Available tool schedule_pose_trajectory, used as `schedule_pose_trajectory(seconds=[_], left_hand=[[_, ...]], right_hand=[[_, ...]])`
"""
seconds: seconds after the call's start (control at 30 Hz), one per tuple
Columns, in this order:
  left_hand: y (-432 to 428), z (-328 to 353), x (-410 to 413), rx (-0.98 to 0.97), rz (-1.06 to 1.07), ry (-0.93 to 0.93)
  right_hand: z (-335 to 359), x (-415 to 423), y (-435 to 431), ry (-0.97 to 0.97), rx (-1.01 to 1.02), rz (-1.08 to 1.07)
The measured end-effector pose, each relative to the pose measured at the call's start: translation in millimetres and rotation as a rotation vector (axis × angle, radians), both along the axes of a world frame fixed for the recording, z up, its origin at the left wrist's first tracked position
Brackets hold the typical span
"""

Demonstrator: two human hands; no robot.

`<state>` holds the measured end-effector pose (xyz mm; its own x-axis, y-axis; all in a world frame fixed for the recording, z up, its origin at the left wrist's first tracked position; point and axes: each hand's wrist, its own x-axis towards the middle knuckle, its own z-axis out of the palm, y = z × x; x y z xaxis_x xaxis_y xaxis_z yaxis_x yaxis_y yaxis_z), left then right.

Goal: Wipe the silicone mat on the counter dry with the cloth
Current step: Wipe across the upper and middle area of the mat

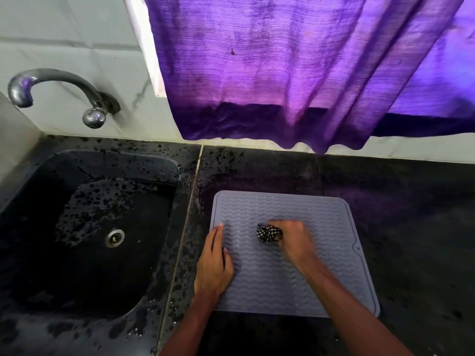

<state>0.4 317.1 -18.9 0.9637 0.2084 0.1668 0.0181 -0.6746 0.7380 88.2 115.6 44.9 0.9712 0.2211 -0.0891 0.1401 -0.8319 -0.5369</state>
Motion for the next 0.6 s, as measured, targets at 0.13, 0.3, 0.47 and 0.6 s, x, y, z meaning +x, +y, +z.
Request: schedule_pose_trajectory(seconds=[0.13,0.3,0.47,0.6], left_hand=[[0,1,0,-0.016,0.016,0.032],[-1,4,-1,-0.047,0.025,0.091],[0,4,-1,-0.038,0.014,0.075],[0,9,-1,-0.095,0.031,0.060]], right_hand=[[3,-6,26,-0.008,0.054,0.031],[1,-9,32,0.011,-0.034,0.014],[9,-5,60,0.037,-0.013,0.050],[13,-17,76,0.002,-0.099,0.067]])
